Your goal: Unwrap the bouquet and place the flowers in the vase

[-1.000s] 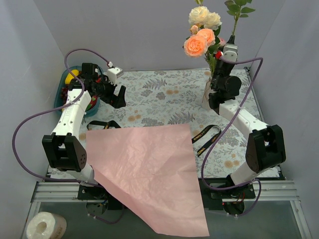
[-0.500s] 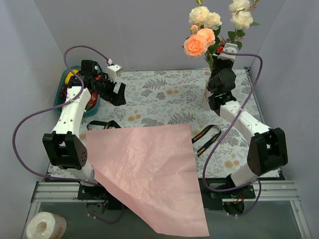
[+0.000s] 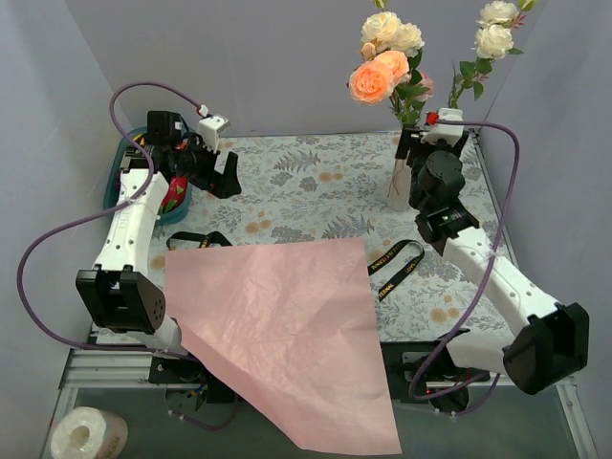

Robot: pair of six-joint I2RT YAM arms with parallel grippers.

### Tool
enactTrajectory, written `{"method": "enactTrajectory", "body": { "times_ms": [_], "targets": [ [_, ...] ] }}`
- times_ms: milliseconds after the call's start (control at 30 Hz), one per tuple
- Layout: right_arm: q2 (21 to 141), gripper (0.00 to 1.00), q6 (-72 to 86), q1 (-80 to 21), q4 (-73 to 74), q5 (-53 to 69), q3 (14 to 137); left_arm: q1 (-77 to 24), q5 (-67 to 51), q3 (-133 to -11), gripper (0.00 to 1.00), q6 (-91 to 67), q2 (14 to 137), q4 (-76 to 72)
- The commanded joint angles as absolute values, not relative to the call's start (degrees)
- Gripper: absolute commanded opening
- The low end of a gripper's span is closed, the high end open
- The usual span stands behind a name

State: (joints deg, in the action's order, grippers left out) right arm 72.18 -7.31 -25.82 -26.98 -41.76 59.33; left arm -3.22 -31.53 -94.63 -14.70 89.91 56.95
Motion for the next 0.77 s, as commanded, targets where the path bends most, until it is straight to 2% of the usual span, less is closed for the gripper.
{"method": "enactTrajectory", "body": {
  "times_ms": [0,267,367,567,733],
  "targets": [
    [65.84,0.93,-0.44,-26.46,-10.33,-33.95,58.72,-3.43,-33.14,-96.77,0.98,-18.45,84.91,55.90],
    [45.21,0.97,9.40,-26.46,6.32,-17.42,47.83,-3.43,-30.85,-93.88,0.98,-25.75,82.01,53.70],
    [41.67,0.97,11.07,-26.54,13.16,-13.01,47.72,-3.43,-29.80,-91.24,0.98,-26.46,79.56,51.51],
    [46.30,0.98,12.48,-26.54,23.81,-11.08,52.55,-3.43,-28.13,-85.88,0.98,-26.10,76.47,49.75],
    [48.25,0.98,10.46,-26.54,22.42,-6.42,53.70,-3.43,-24.88,-80.96,0.98,-26.90,74.54,47.64]
  ]
}}
